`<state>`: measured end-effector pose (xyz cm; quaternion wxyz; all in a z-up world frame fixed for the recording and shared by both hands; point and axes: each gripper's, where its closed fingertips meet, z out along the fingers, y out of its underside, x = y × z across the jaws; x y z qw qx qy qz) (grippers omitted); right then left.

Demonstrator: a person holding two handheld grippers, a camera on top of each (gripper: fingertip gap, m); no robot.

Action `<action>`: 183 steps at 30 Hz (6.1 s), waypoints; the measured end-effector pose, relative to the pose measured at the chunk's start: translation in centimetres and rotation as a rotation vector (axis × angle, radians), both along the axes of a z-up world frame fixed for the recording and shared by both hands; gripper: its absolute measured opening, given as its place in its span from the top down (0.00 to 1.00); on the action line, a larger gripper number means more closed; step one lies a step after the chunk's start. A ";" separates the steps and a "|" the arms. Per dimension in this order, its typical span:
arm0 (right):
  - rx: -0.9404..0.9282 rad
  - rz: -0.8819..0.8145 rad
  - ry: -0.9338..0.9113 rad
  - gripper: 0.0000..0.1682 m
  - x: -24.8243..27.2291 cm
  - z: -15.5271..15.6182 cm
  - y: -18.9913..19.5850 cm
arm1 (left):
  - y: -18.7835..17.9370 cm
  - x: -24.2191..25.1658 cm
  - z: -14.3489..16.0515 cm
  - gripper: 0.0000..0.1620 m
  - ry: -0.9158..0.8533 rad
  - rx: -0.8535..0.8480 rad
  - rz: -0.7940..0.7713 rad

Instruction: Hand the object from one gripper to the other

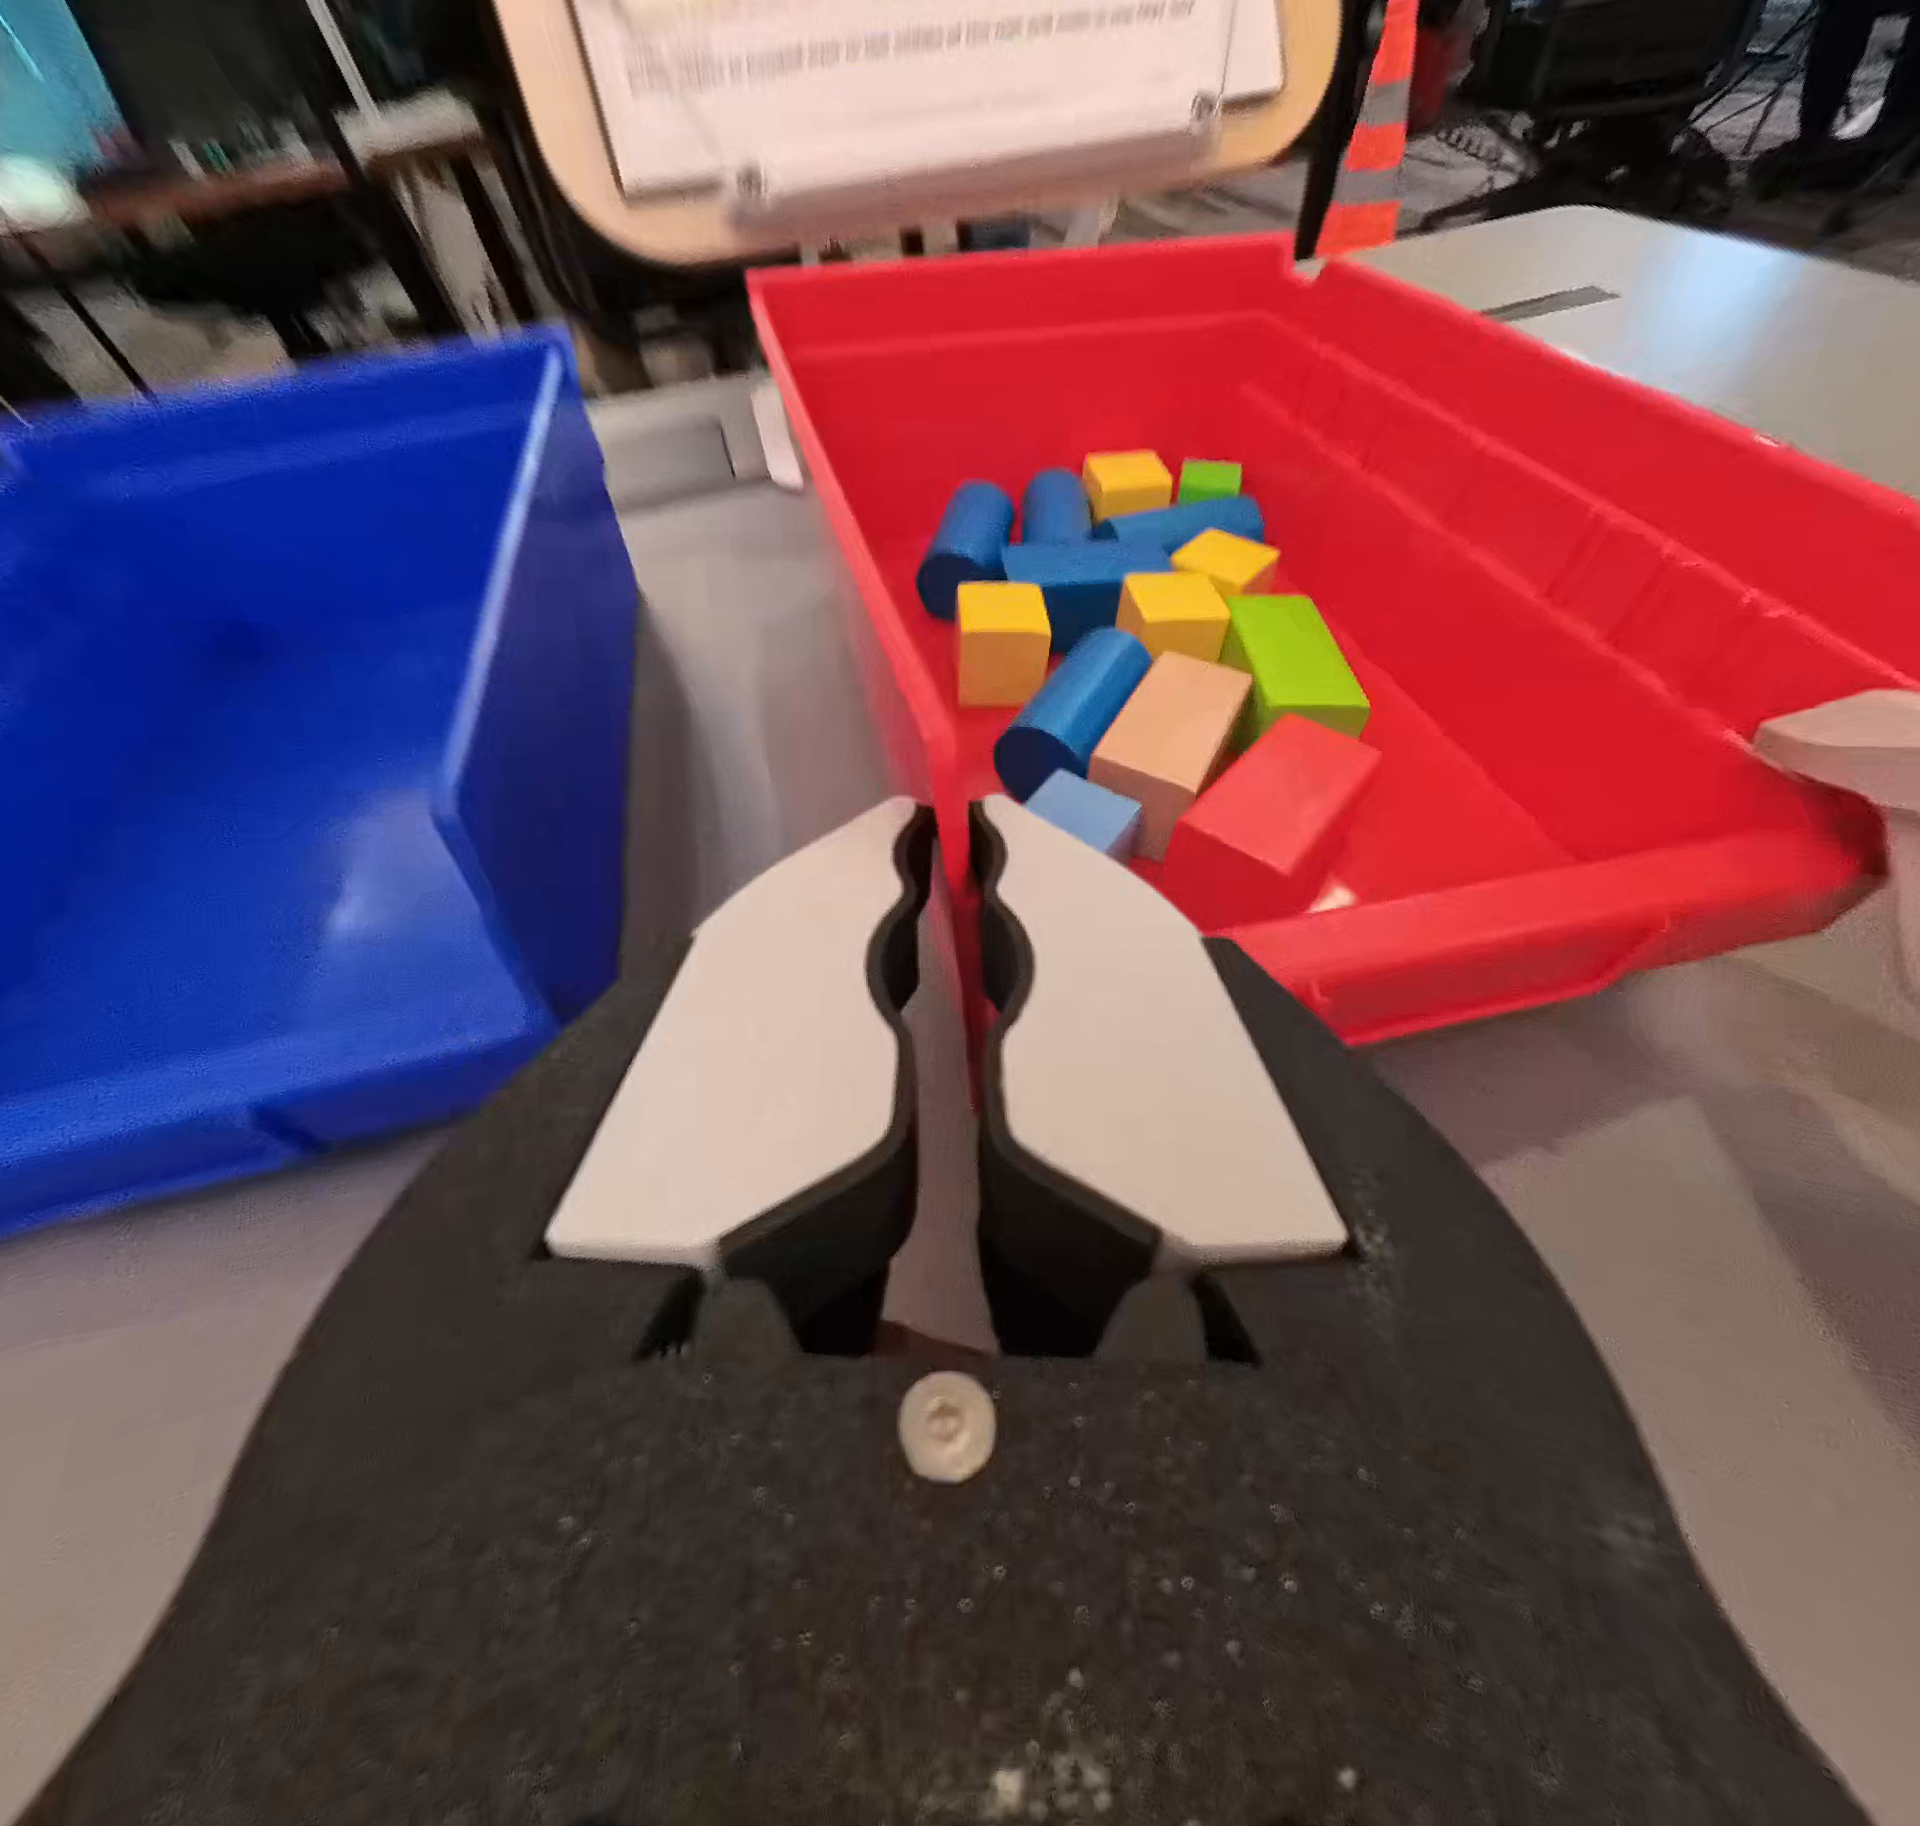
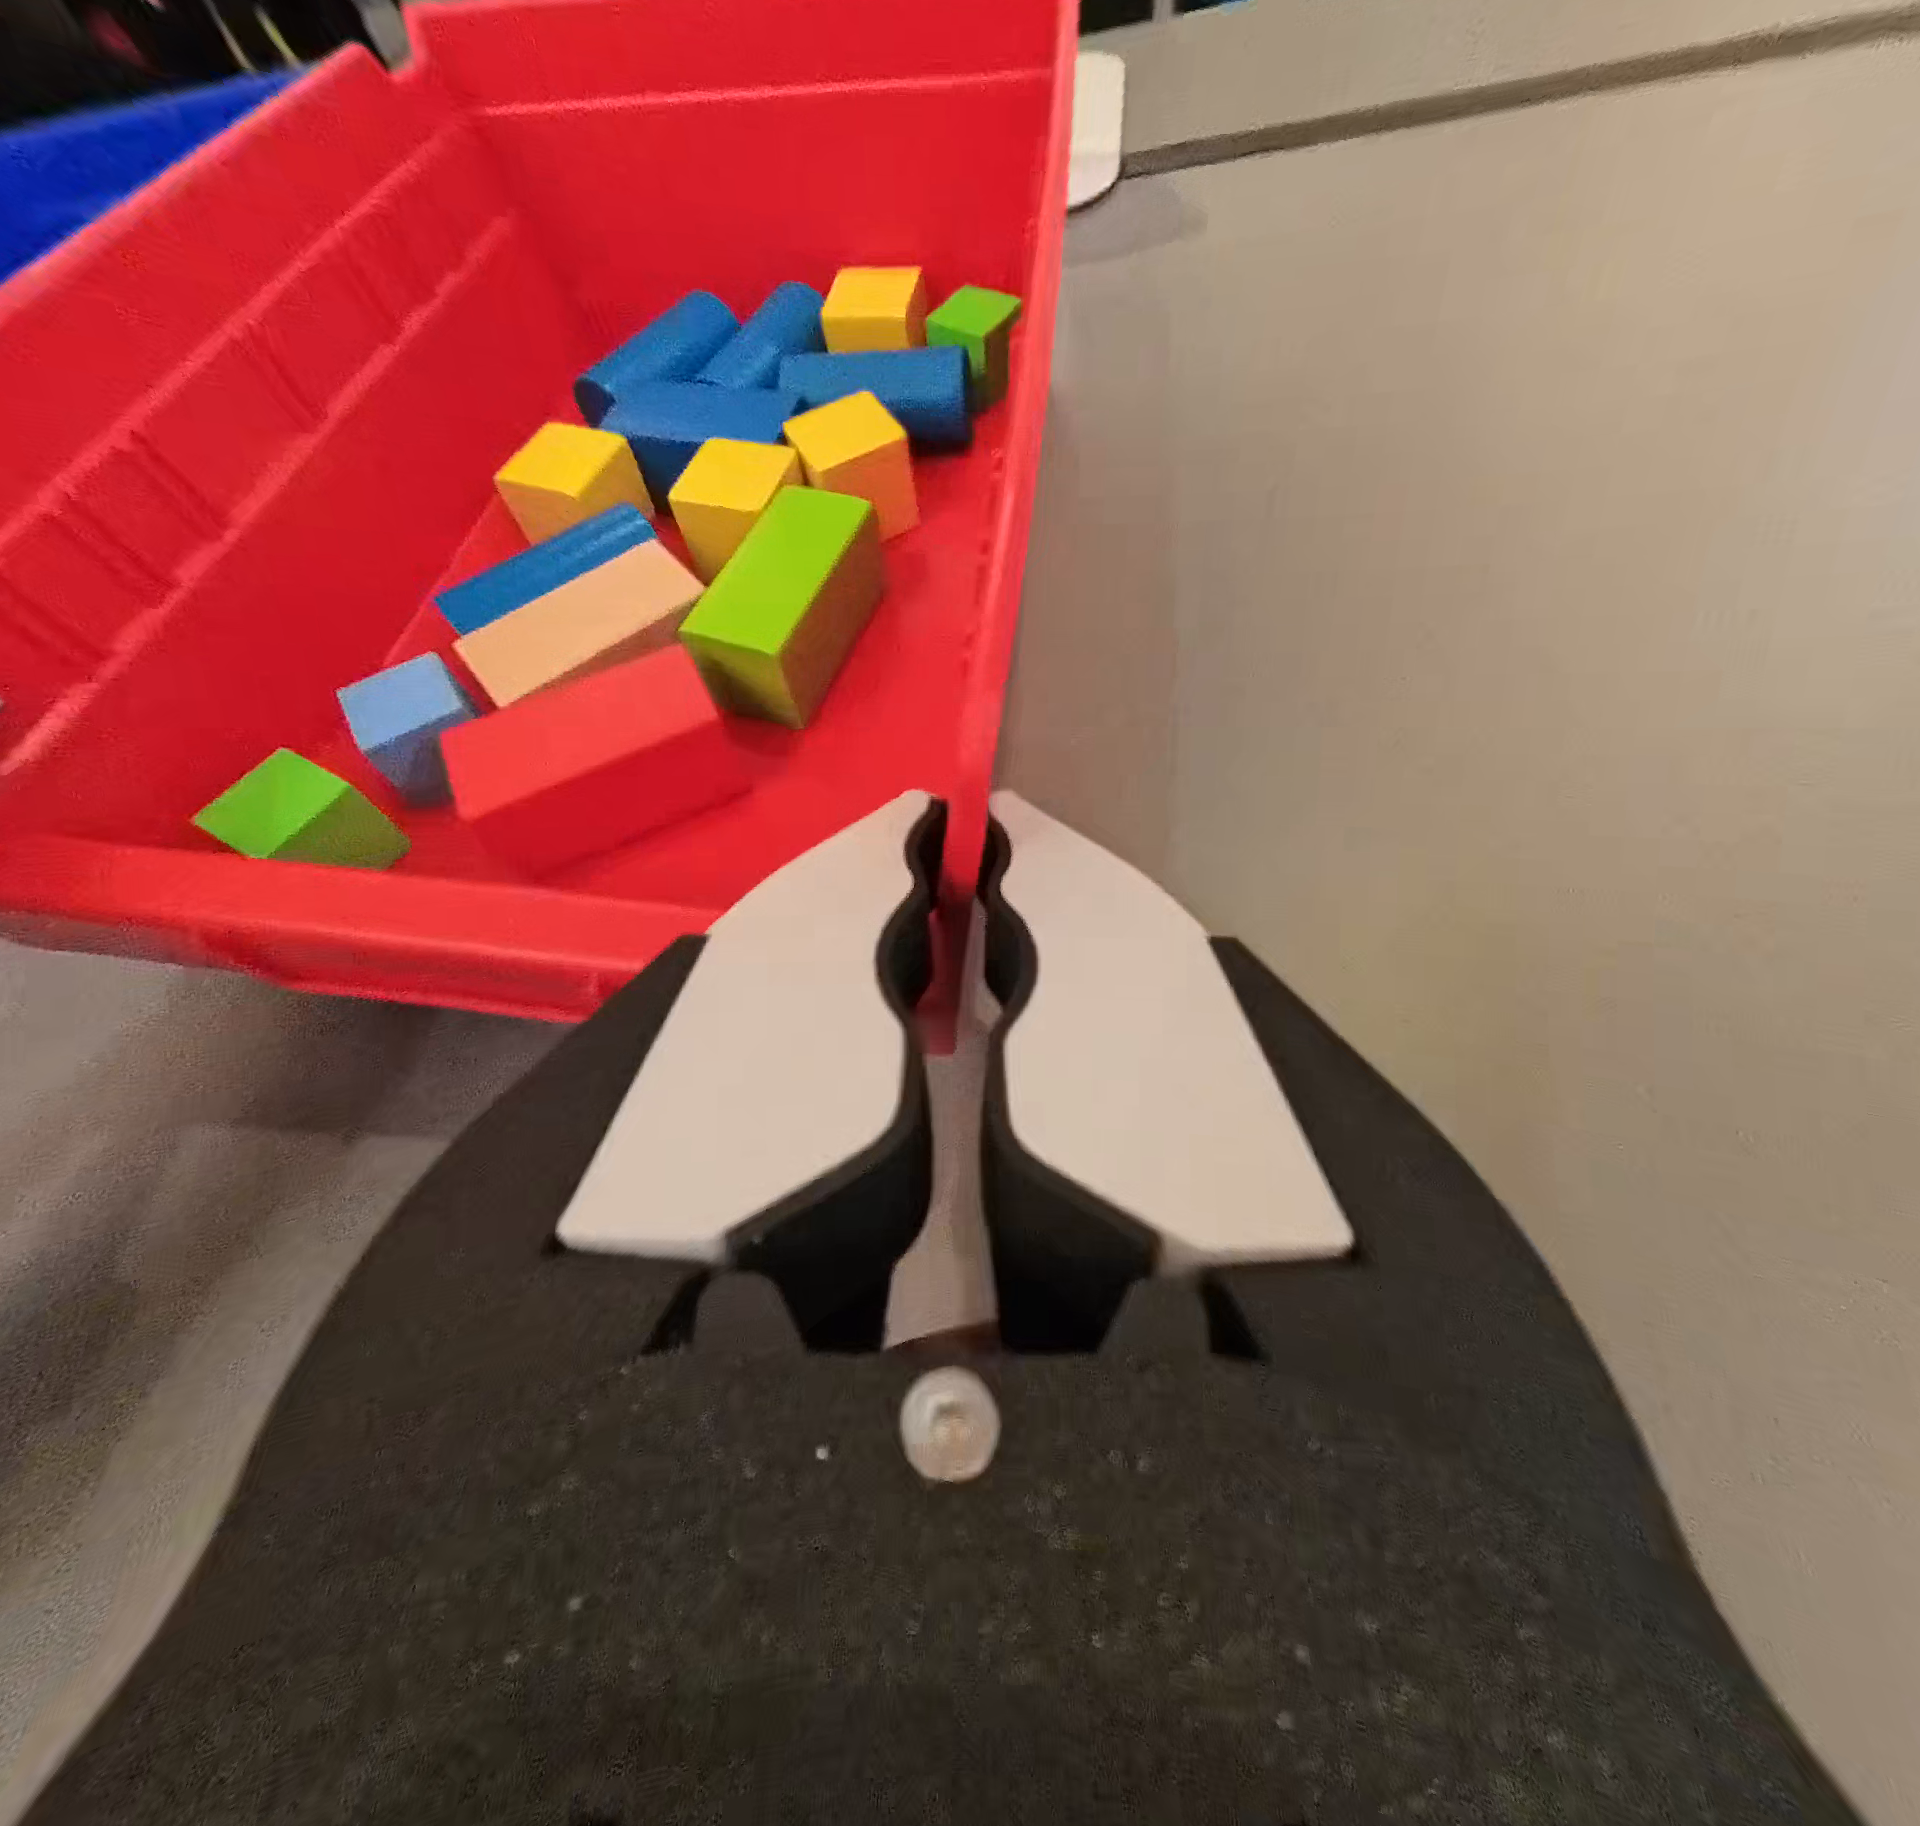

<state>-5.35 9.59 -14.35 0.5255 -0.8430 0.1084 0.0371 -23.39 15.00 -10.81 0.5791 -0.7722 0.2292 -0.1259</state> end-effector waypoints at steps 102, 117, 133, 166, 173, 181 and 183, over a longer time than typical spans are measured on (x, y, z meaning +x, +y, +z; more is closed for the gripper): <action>-0.164 -0.114 -0.145 0.95 34.0 0.2 -7.2 | -7.9 33.1 -2.6 0.90 0.107 -0.066 -0.214; 0.427 0.071 -0.248 0.76 8.0 20.8 -3.7 | -1.6 0.9 2.1 0.61 -0.099 -0.077 0.001; 0.080 0.008 -0.124 0.80 -0.6 1.1 2.0 | 1.6 -1.2 -2.5 0.85 -0.091 -0.142 0.064; 0.062 0.295 -0.090 0.91 -22.5 2.3 10.7 | 9.3 -22.9 0.0 0.76 -0.228 -0.193 0.535; 0.193 0.423 -0.161 0.82 -16.2 11.0 5.4 | 4.8 -18.1 15.2 0.64 -0.146 -0.022 0.451; 0.264 0.295 -0.134 0.82 -0.3 19.0 -0.3 | 0.0 -9.1 25.5 0.62 -0.069 -0.008 0.042; 0.257 0.228 -0.134 0.82 4.4 19.2 -1.9 | -1.8 -7.9 24.2 0.65 -0.082 -0.041 -0.074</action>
